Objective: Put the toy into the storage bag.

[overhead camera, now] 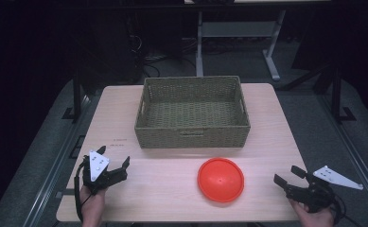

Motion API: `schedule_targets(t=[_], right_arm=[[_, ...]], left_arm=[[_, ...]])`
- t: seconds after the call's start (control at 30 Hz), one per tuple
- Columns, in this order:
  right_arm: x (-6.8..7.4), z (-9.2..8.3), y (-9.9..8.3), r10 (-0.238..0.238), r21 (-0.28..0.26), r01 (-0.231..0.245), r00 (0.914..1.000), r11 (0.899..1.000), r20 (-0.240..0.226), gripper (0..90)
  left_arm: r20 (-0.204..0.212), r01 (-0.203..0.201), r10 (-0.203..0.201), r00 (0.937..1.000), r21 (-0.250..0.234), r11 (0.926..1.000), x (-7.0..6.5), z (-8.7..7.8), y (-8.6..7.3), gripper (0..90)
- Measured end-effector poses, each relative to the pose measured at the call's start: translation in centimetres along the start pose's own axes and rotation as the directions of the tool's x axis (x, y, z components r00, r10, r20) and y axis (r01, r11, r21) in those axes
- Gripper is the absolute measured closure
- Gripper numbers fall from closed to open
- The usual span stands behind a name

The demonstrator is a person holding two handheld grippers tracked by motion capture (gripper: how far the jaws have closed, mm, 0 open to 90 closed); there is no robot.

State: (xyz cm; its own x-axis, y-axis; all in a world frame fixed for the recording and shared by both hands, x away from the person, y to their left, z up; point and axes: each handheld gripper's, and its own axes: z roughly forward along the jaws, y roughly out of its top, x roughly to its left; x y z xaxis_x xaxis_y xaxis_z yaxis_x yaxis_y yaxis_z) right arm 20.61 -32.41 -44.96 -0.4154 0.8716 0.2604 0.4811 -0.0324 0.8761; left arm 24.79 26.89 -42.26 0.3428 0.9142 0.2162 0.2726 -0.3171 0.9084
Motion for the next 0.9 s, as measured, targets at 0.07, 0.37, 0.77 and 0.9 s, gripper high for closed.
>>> schedule_targets(t=[0.07,0.37,0.77,0.9], right_arm=[[-0.1,0.0,0.0,0.002,0.0,-0.002,1.0,1.0,0.003,14.7],[0.0,0.6,0.0,0.019,0.027,-0.018,0.9998,0.999,-0.008,14.4],[1.3,1.9,0.0,0.028,0.067,-0.026,0.999,0.997,-0.035,15.0],[2.5,3.1,0.1,0.009,0.094,-0.004,0.9987,0.996,-0.05,15.8]], left_arm=[[0.0,-0.004,0.004,1.0,0.005,1.0,-0.1,0.1,0.0,12.7],[0.001,-0.007,0.007,1.0,0.0,1.0,-0.1,0.0,0.0,12.7],[0.0,-0.011,0.011,0.9999,-0.003,0.9999,0.0,-0.1,0.1,12.7],[0.001,-0.009,0.009,1.0,-0.004,1.0,0.0,0.0,0.0,12.7]])
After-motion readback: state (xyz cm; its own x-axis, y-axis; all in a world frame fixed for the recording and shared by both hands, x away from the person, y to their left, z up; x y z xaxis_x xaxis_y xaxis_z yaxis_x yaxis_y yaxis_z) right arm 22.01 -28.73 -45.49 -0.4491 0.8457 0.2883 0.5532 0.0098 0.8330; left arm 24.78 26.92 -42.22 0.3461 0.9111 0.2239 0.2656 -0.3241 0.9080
